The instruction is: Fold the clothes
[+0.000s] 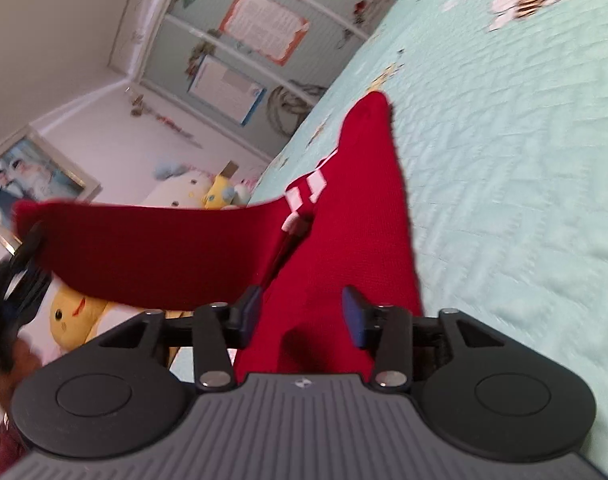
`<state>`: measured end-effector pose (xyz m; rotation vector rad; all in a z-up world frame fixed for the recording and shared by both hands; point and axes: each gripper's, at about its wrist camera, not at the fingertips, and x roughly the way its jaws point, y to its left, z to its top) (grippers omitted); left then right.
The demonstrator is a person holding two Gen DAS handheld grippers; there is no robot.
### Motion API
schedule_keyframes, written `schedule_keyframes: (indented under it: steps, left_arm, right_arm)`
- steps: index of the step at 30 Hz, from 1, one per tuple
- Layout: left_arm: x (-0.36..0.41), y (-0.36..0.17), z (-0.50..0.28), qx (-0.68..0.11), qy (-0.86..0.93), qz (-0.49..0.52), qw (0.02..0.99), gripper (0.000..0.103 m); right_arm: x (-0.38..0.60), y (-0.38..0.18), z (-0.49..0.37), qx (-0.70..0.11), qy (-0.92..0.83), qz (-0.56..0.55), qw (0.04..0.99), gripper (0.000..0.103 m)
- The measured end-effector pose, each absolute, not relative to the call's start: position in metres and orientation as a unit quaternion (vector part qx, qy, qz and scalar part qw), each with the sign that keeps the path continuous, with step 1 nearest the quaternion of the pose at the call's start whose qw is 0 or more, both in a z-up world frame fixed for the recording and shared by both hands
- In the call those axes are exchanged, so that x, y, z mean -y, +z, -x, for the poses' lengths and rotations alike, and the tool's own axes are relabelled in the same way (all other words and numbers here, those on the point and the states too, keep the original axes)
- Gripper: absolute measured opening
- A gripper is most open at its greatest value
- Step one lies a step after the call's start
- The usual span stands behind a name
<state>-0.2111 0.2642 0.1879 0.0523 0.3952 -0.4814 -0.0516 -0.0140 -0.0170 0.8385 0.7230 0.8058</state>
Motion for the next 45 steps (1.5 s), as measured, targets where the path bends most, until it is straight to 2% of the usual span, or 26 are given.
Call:
schedule_keyframes:
  steps: [3, 6, 9, 13, 15, 18, 24, 30, 34, 35, 37, 39, 45]
  left_arm:
    - [-0.219, 0.138, 0.220, -0.263, -0.260, -0.095, 0.924, 0.014]
    - [-0.207, 0.097, 0.224, -0.305, -0.252, -0.126, 0.910, 0.015]
    - [-0.207, 0.081, 0.227, -0.319, -0.245, -0.139, 0.905, 0.024]
    - [-0.204, 0.080, 0.243, -0.322, -0.233, -0.139, 0.907, 0.049]
    - [-0.209, 0.077, 0.251, -0.327, -0.220, -0.121, 0.911, 0.054]
    - [-0.229, 0.074, 0.268, -0.333, -0.187, -0.049, 0.923, 0.054]
    - [-0.302, 0.064, 0.300, -0.329, -0.082, 0.217, 0.915, 0.054]
    - [-0.304, 0.073, 0.314, -0.315, -0.062, 0.242, 0.916, 0.054]
    - [-0.300, 0.078, 0.312, -0.303, -0.063, 0.251, 0.917, 0.054]
    - [-0.300, 0.077, 0.312, -0.304, -0.061, 0.254, 0.916, 0.054]
    - [-0.300, 0.074, 0.312, -0.305, -0.057, 0.258, 0.915, 0.054]
    - [-0.300, 0.072, 0.312, -0.307, -0.054, 0.263, 0.913, 0.054]
    - [-0.301, 0.068, 0.312, -0.308, -0.044, 0.271, 0.911, 0.055]
  right_arm:
    - [0.034, -0.024, 0.071, -0.345, 0.369, -0.437, 0.744, 0.048]
    - [0.048, -0.029, 0.093, -0.350, 0.371, -0.469, 0.721, 0.052]
    - [0.048, -0.026, 0.109, -0.361, 0.382, -0.453, 0.720, 0.055]
    - [0.037, -0.017, 0.120, -0.380, 0.399, -0.412, 0.726, 0.058]
    - [0.033, -0.013, 0.125, -0.380, 0.405, -0.390, 0.735, 0.058]
    - [0.032, -0.007, 0.134, -0.376, 0.411, -0.359, 0.749, 0.058]
    - [0.032, -0.002, 0.153, -0.376, 0.423, -0.294, 0.770, 0.058]
    - [0.021, 0.010, 0.164, -0.382, 0.430, -0.231, 0.784, 0.058]
    - [0.015, 0.008, 0.165, -0.395, 0.421, -0.228, 0.784, 0.057]
    - [0.014, 0.008, 0.165, -0.396, 0.419, -0.227, 0.785, 0.055]
    - [0.011, 0.008, 0.167, -0.397, 0.414, -0.217, 0.790, 0.042]
    - [0.010, 0.012, 0.168, -0.394, 0.404, -0.203, 0.800, 0.004]
    - [0.025, 0.024, 0.182, -0.378, 0.393, -0.204, 0.813, 0.005]
